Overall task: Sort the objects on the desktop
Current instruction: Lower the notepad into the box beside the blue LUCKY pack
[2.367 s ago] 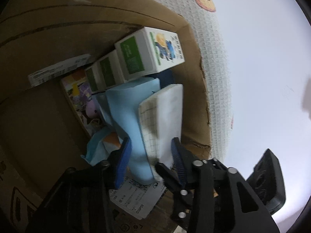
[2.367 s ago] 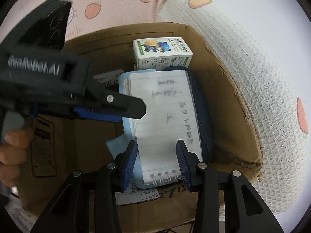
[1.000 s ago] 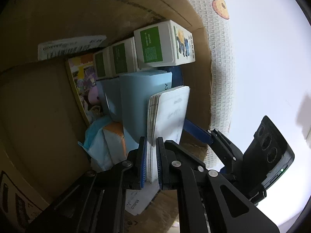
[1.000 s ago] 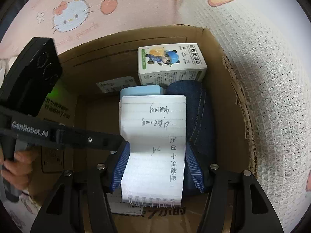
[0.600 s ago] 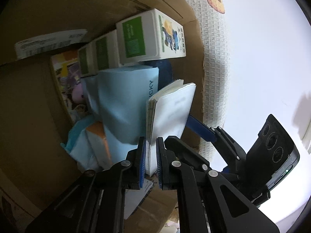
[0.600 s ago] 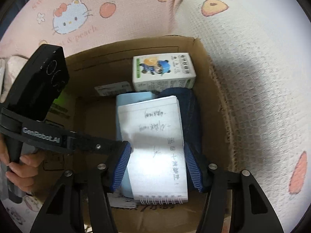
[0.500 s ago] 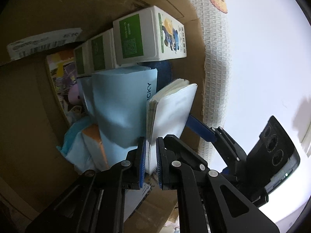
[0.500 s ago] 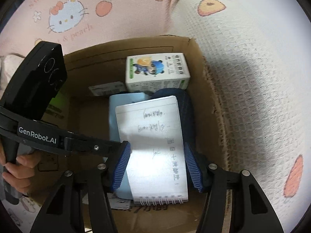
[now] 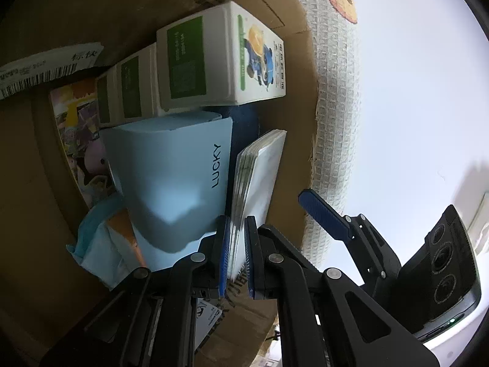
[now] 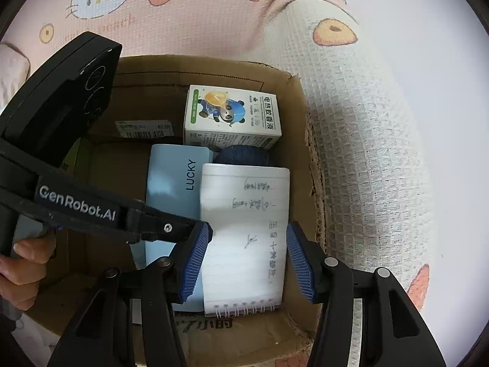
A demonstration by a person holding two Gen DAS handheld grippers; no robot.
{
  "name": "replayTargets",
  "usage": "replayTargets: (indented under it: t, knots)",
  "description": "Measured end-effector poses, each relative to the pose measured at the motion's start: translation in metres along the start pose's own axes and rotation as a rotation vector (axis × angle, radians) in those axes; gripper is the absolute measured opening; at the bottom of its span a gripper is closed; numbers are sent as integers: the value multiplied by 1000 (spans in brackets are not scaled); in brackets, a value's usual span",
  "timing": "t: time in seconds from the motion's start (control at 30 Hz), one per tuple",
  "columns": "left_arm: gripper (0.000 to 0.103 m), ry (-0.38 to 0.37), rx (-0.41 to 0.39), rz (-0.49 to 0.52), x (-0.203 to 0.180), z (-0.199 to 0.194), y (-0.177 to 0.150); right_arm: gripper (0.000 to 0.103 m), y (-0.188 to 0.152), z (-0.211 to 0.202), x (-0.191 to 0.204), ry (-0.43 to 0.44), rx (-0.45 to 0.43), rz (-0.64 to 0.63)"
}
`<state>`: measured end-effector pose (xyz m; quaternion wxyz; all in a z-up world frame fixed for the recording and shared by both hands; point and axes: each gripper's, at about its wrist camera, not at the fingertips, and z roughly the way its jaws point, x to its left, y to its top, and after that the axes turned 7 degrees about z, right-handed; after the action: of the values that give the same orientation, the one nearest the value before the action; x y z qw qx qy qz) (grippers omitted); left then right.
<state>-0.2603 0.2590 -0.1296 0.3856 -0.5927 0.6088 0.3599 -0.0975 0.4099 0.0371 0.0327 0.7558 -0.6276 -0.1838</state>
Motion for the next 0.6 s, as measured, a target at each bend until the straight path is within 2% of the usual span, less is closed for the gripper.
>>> replayTargets:
  t: [0.17,0.27,0.43,0.53,0.6]
  knots:
    - [13,67,-31,46,-12,-8,4,51,-5,-6,-7,-8,8,9]
    - [14,73,-46,67,-18,-17,8,51,-10,-11,-5,-51,10,-22]
    - [14,102,-102,114,-27,-40,17,52,-18,-4,4,-32,55,-66]
    - [14,178,-134,189,-33,-54,21,52,-21,1,8,-41,63,-90]
    - [12,198,-152,213,-33,-62,24,52,-20,5,5,-72,67,-84]
